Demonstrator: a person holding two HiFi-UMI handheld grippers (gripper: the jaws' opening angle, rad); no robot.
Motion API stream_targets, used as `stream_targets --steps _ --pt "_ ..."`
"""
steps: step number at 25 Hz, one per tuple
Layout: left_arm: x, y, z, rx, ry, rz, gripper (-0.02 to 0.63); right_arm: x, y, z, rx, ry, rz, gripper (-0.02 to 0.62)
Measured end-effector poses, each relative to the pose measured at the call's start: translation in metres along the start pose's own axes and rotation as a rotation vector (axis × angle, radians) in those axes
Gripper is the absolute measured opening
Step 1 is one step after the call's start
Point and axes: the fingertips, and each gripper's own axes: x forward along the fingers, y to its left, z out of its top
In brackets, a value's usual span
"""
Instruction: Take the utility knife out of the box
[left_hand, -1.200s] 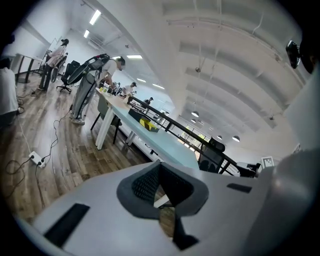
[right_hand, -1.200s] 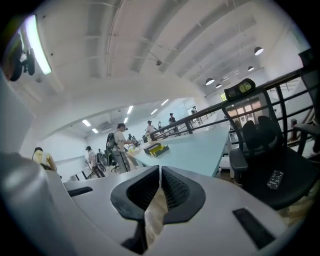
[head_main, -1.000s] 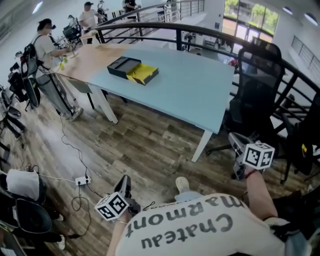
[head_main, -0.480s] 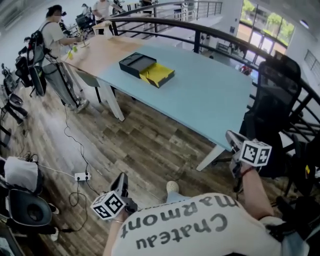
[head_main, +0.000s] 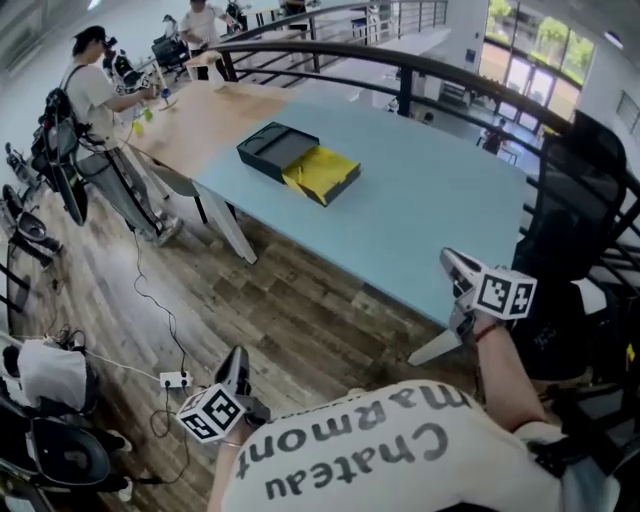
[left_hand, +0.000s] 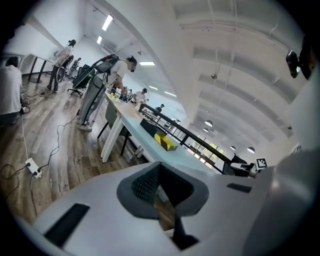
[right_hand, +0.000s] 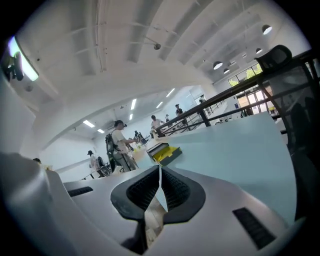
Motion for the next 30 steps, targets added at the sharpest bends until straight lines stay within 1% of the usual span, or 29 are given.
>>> stream_targets --steps 4,6,10,12,14,18,22,24,26,28,30 --pt "0.023 0.008 0.003 -0.013 0.026 0.019 0.002 0.030 -0.011 -0.006 0.023 0.051 -0.008 0.041" --pt "0.033 0.009 0.005 -0.018 0.045 0.031 0.002 0.039 -0.012 -0.005 0.017 0.067 -0.009 0.040" --pt "0.067 0.013 0.009 -0.023 0.073 0.004 0.003 0.060 -0.020 -0.006 -0.036 0.099 -0.039 0.040" --pt "0.083 0.011 0.012 -0.016 0.101 -0.013 0.002 0.064 -0.029 -0.014 -0.008 0.117 -0.064 0.041" --pt "0.100 0.012 0.017 -0.004 0.118 -0.035 0.003 0.066 -0.036 -0.019 0.026 0.118 -0.086 0.041" --pt "0.139 0.013 0.031 0.007 0.163 -0.087 0.003 0.079 -0.044 -0.014 0.042 0.105 -0.138 0.041" --pt "0.177 0.022 0.047 0.020 0.226 -0.161 0.003 0.085 -0.042 -0.010 0.075 0.058 -0.212 0.041" --pt "0.197 0.027 0.066 0.053 0.247 -0.203 0.002 0.084 -0.036 -0.010 0.100 0.033 -0.253 0.041" --pt "0.213 0.030 0.091 0.093 0.249 -0.240 0.003 0.090 -0.028 -0.011 0.119 0.014 -0.280 0.041" --pt "0.225 0.035 0.113 0.102 0.256 -0.274 0.003 0.101 -0.016 -0.011 0.137 -0.008 -0.298 0.041" --pt "0.234 0.045 0.130 0.106 0.261 -0.295 0.003 0.116 0.000 -0.011 0.149 -0.026 -0.298 0.041"
